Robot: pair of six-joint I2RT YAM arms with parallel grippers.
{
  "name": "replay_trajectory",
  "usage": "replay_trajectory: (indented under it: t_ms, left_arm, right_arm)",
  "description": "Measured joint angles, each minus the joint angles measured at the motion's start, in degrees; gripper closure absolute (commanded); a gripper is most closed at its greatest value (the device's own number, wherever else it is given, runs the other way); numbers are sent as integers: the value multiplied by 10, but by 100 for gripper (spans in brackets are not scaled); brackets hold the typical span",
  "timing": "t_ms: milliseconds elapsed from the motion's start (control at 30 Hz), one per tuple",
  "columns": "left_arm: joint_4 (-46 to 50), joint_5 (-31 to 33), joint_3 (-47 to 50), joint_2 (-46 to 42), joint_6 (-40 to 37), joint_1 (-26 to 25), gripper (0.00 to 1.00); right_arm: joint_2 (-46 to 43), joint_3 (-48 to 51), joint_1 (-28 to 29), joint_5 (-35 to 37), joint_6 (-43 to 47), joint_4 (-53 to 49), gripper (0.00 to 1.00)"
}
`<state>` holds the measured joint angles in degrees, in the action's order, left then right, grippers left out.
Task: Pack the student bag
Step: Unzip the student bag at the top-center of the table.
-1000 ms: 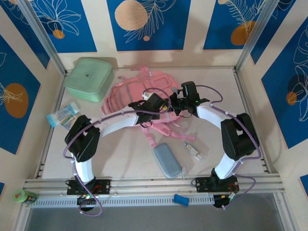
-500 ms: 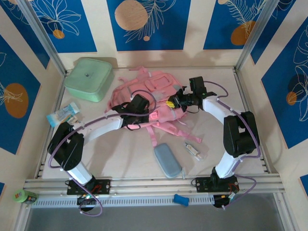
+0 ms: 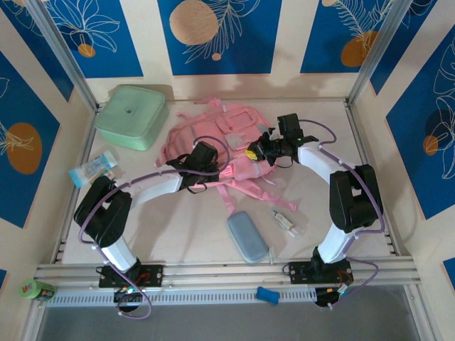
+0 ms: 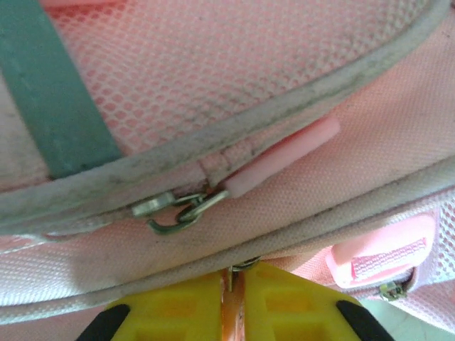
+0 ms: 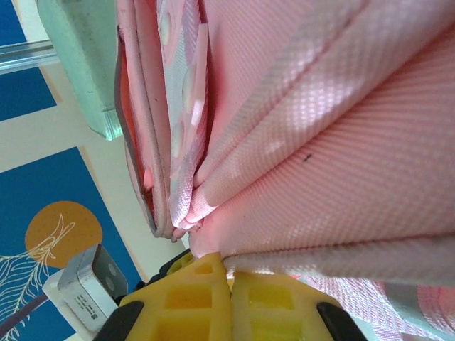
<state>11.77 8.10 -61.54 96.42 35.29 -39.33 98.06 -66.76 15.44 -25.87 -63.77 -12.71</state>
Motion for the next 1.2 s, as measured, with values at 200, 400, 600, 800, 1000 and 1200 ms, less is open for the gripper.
replay_trajectory:
  t_ms: [200,400,600,800,1000,1200]
  left_arm:
    - [-12,2,10,-7,-4,5,100]
    - [16,17,40,-82,-28,12,100]
    - [20,-25,74,-132,-48,16,100]
    - [20,-49,64,-124,-32,-29,100]
    - [27,-51,38,-86,-17,-42,100]
    - [25,-54,37,-80,-11,-42,100]
  right_arm:
    - [0,-8,-2,4,21,-16,100]
    - [23,-67,-24,-8,58,-64,100]
    - [97,-165,-57,-29,74,-108,100]
    - [172,-282,-45,-17,117,-149,76]
    - [115,-226,-50,-9,146,-148,51]
    - [-27,-63,-11,-15,134,-118,48]
